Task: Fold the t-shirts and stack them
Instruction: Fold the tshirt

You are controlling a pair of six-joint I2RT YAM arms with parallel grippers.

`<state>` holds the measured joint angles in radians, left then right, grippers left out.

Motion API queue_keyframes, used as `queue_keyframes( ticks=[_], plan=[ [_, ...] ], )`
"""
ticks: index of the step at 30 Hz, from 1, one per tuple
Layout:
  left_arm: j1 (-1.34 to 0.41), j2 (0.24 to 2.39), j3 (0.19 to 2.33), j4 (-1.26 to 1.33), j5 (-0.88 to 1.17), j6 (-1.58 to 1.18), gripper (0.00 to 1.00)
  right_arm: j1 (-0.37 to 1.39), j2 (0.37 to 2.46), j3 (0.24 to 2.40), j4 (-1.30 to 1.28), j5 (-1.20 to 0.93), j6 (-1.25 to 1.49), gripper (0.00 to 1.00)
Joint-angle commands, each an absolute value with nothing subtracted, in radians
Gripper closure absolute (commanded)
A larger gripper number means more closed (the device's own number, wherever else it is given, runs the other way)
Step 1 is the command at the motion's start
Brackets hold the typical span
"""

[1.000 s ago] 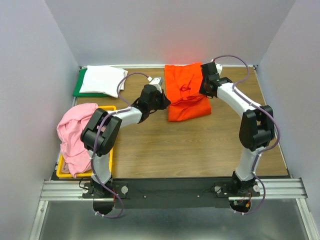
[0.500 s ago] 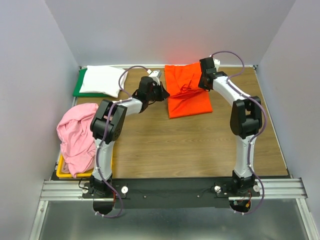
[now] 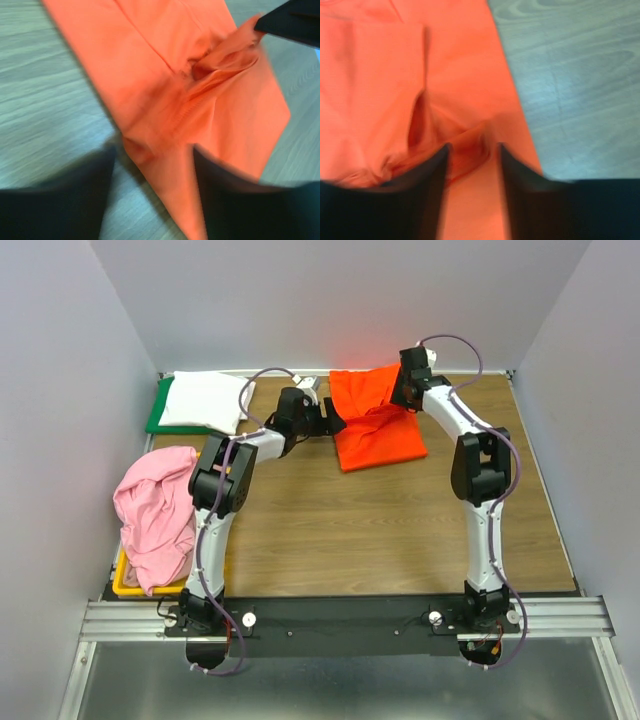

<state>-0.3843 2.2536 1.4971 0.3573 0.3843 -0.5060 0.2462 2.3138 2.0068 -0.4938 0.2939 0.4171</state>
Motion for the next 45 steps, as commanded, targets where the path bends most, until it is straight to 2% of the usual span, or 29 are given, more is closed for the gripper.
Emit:
queue_keyframes(
  ticks=[1,2,5,12,18,21,35,45],
  plan=[
    [-0.357,2.225,1.528,0.322,0.313,-0.517,0.12,0.238,2.335,2.103,-0.489,0.221,0.374,0.37],
    [-0.357,2.211,1.522,0.319,0.286,-0.506,0.12,0.238,2.324,2.105,-0.489,0.218,0.370,0.27],
    [-0.364,2.152,1.479,0.319,0.267,-0.494,0.11,0.236,2.257,2.071,-0.488,0.219,0.356,0.20],
    [-0.413,2.059,1.329,0.318,0.232,-0.462,0.13,0.236,2.099,1.829,-0.483,0.180,0.360,0.20],
    [-0.448,2.049,1.256,0.341,0.227,-0.475,0.17,0.229,2.031,1.636,-0.427,0.169,0.364,0.32],
    [-0.454,2.056,1.255,0.347,0.210,-0.476,0.18,0.215,2.039,1.609,-0.382,0.144,0.362,0.37],
    [-0.453,2.160,1.425,0.296,0.187,-0.462,0.29,0.137,2.232,1.813,-0.327,0.006,0.307,0.51],
    [-0.446,2.195,1.479,0.262,0.170,-0.443,0.29,0.135,2.284,1.818,-0.322,-0.069,0.305,0.57]
  ],
)
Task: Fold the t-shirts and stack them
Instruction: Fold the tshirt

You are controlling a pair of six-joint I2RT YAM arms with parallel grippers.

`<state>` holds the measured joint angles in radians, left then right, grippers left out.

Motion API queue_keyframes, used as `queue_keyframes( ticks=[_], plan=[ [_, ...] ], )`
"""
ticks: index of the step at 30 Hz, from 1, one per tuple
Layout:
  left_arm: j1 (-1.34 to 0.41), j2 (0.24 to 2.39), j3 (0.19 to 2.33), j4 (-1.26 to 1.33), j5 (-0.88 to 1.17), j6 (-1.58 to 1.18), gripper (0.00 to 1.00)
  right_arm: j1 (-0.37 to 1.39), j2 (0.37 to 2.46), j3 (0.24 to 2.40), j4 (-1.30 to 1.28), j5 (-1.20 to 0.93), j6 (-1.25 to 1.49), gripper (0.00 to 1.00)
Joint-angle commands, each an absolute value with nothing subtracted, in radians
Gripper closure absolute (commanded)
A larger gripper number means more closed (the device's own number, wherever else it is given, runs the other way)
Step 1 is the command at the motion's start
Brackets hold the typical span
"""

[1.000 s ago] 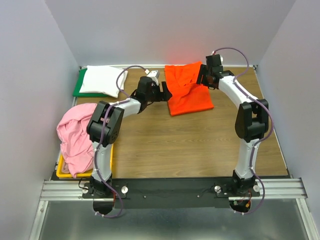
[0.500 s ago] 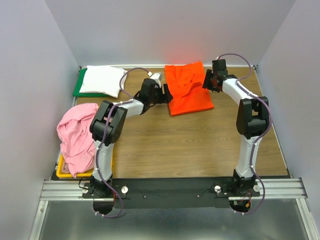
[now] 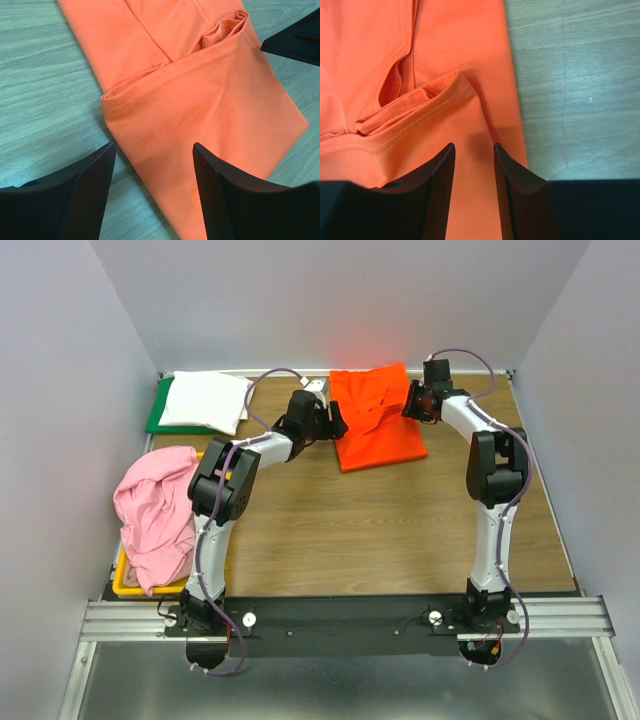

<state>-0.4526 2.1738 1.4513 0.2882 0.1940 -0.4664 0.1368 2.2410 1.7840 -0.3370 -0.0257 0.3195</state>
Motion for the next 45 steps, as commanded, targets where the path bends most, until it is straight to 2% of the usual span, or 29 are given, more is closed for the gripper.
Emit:
queue_keyframes(
  ticks=[1,11,25,28,34,38,41,45],
  plan=[
    [-0.446,2.197,1.479,0.262,0.170,-0.442,0.29,0.135,2.292,1.821,-0.322,-0.071,0.307,0.57],
    [-0.439,2.226,1.522,0.249,0.172,-0.440,0.29,0.135,2.347,1.833,-0.324,-0.046,0.302,0.59],
    [-0.436,2.296,1.654,0.123,0.066,-0.460,0.34,0.133,2.307,1.810,-0.324,-0.046,0.310,0.78],
    [-0.436,2.315,1.675,0.117,0.064,-0.460,0.34,0.133,2.301,1.806,-0.324,-0.052,0.311,0.78],
    [-0.436,2.367,1.730,0.101,0.097,-0.466,0.37,0.135,2.287,1.795,-0.324,-0.058,0.316,0.87],
    [-0.436,2.379,1.755,0.092,0.097,-0.460,0.47,0.135,2.272,1.786,-0.324,-0.052,0.316,0.92],
    [-0.436,2.391,1.775,0.084,0.107,-0.456,0.54,0.133,2.257,1.776,-0.322,-0.051,0.316,0.99],
    [-0.436,2.404,1.798,0.083,0.124,-0.454,0.67,0.135,2.230,1.755,-0.322,-0.034,0.321,1.00]
  ],
)
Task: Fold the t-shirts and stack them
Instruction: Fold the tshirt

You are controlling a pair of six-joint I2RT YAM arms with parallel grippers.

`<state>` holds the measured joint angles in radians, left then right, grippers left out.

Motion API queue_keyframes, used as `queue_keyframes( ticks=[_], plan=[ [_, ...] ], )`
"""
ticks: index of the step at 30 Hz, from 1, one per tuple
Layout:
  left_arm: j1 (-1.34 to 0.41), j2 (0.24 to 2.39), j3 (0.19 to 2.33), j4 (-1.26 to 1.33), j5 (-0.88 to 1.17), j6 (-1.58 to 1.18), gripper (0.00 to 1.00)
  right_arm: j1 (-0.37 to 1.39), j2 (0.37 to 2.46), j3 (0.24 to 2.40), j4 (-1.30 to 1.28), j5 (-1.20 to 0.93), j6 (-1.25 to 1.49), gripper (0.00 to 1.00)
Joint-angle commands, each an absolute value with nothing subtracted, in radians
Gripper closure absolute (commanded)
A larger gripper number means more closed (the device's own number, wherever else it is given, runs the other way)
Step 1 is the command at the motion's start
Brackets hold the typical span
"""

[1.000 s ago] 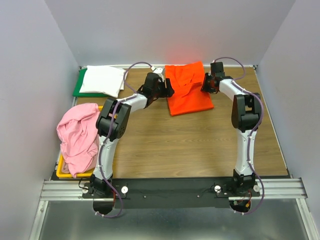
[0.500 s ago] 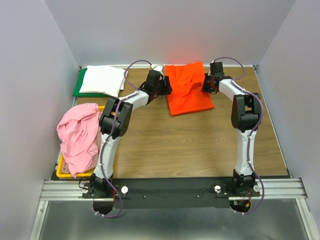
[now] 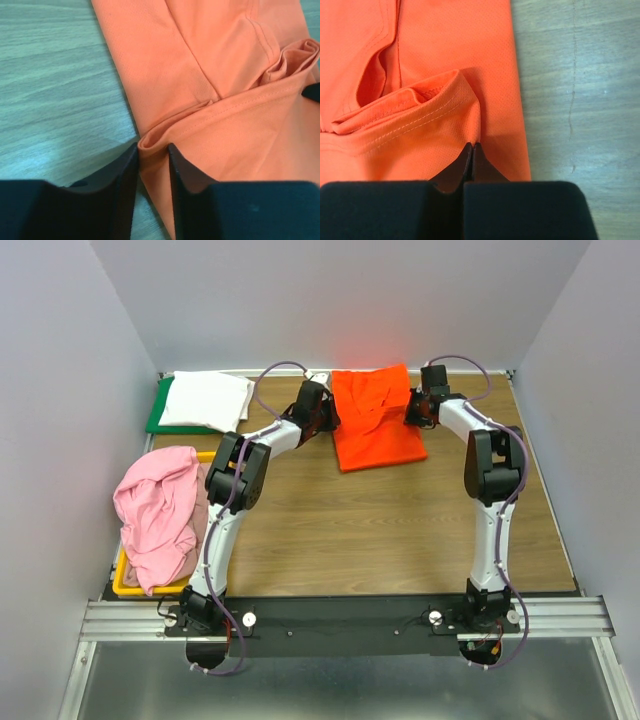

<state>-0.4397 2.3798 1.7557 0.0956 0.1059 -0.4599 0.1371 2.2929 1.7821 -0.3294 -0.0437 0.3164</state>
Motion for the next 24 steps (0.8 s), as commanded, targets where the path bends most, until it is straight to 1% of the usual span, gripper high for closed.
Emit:
queue_keyframes(
  ticks=[1,2,4,8,11,24],
  plan=[
    [-0.436,2.404,1.796,0.081,0.126,-0.451,0.71,0.133,2.224,1.749,-0.324,-0.031,0.322,1.00],
    [-0.436,2.404,1.798,0.081,0.126,-0.448,0.75,0.133,2.206,1.738,-0.322,-0.022,0.324,1.00],
    [-0.436,2.405,1.802,0.080,0.129,-0.443,0.80,0.133,2.189,1.729,-0.322,-0.015,0.325,1.00],
    [-0.436,2.410,1.810,0.074,0.135,-0.437,0.93,0.135,2.139,1.704,-0.319,-0.005,0.330,1.00],
    [-0.436,2.410,1.810,0.074,0.146,-0.439,0.99,0.133,2.120,1.683,-0.318,0.031,0.333,1.00],
    [-0.439,2.372,1.812,0.127,0.216,-0.462,1.00,0.133,2.068,1.614,-0.319,0.094,0.359,1.00]
  ],
)
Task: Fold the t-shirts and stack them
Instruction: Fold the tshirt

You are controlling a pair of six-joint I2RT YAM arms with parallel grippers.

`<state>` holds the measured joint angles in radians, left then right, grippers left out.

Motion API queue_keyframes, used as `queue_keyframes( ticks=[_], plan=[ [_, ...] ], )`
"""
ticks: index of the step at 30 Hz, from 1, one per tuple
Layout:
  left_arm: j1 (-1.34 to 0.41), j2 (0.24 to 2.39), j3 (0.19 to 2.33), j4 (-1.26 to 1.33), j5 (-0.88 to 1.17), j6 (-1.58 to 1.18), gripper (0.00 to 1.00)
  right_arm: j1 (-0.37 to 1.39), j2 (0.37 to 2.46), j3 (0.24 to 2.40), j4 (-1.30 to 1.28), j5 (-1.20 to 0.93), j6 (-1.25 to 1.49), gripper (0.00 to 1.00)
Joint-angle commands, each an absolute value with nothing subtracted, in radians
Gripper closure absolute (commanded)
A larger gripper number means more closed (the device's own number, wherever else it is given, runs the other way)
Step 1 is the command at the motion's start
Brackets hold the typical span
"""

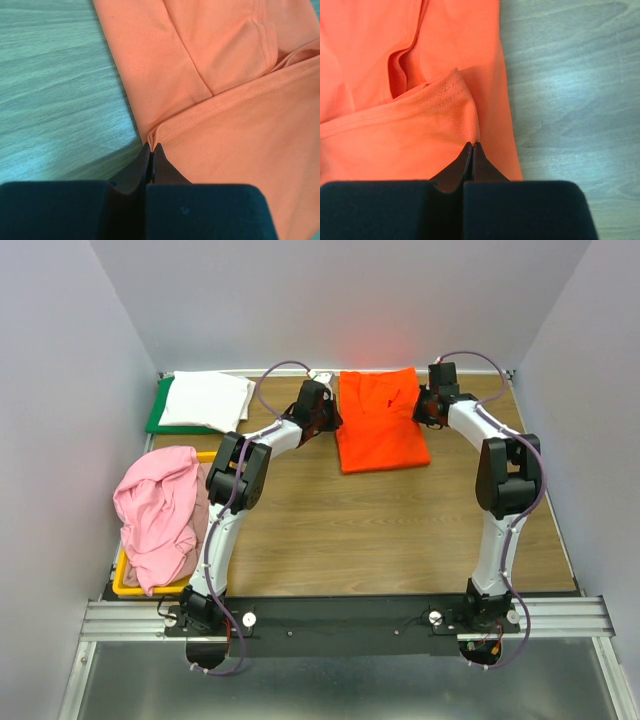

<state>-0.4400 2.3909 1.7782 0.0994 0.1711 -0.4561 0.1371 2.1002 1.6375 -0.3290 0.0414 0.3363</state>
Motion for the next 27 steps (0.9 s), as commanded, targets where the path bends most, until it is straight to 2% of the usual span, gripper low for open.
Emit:
queue_keyframes(
  ticks=[1,27],
  plan=[
    [-0.439,2.370,1.810,0.129,0.218,-0.459,1.00,0.133,2.068,1.609,-0.318,0.095,0.364,1.00],
    [-0.468,2.315,1.766,0.198,0.311,-0.453,0.96,0.133,1.948,1.421,-0.288,0.202,0.492,1.00]
  ],
)
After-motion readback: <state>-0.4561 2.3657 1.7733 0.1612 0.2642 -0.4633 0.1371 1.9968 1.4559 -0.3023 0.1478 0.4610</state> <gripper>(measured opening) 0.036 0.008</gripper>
